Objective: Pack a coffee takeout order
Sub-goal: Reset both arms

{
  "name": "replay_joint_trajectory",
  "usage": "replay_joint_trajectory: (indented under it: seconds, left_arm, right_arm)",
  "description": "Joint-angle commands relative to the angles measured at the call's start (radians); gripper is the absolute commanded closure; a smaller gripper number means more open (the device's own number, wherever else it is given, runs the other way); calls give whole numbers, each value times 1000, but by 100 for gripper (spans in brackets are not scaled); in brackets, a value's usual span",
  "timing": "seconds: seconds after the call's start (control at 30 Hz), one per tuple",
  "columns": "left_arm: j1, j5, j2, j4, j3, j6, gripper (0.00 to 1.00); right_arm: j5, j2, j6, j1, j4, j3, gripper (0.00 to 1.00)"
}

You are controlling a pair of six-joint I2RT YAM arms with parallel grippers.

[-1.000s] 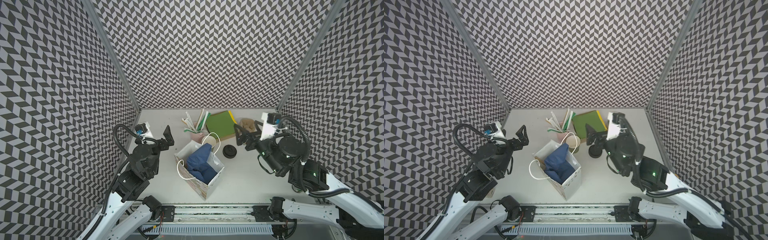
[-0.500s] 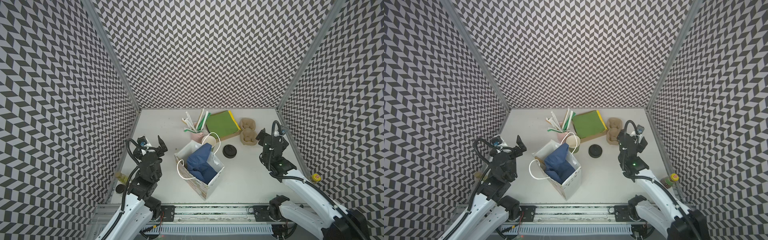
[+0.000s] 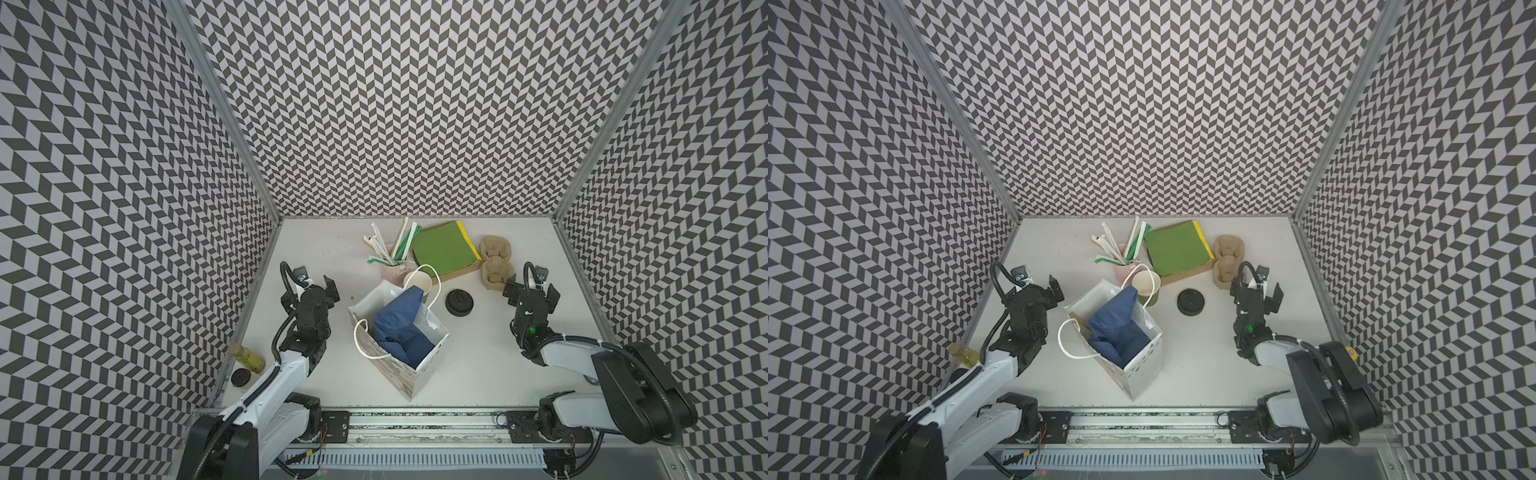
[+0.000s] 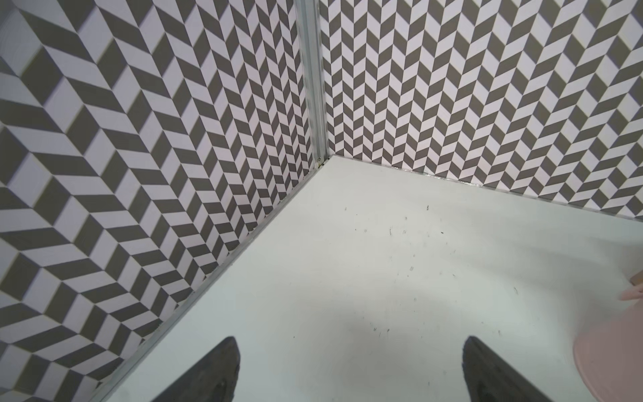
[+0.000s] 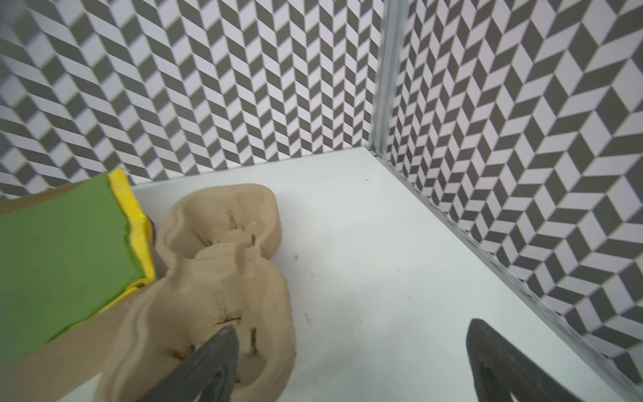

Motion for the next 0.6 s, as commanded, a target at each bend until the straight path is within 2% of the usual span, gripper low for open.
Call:
replay_joint_trajectory:
  seconds: [0.0, 0.07, 0.13, 0.23, 0.3, 0.37, 0.4, 0.5, 0.53, 0.57]
  left_arm:
    - [49, 86, 89, 231, -34, 4, 0]
    - [77, 115, 127, 331, -57, 33, 0]
    - [97, 148, 171, 422, -72, 56, 0]
    - [118, 162, 270, 573, -99, 101, 0]
    - [148, 237, 320, 703, -132, 101, 0]
    - [169, 289, 347, 745, -126, 97, 0]
    - [171, 292, 376, 802, -139, 100, 0]
    - [180, 413, 492, 991, -182, 137, 0]
    - [184, 418, 527, 1050, -185, 144, 0]
    - [191, 418, 524, 985, -158, 144, 0]
  right_arm:
    - [-110, 73, -120, -7, 305, -16, 1]
    - [-110, 104, -92, -35, 368, -30, 1]
    - [-178, 119, -53, -83, 428, -55, 1]
    - [-269, 112, -33, -128, 417, -62, 1]
    - [-342, 111, -31, -143, 359, -54, 1]
    - [-363, 180, -72, -137, 616, -140, 1]
    - [-332, 199, -82, -124, 659, -152, 1]
    - [-303, 163, -44, -130, 504, -105, 1]
    - [-288, 156, -30, -130, 458, -93, 1]
    - [-291, 149, -29, -129, 447, -93, 1]
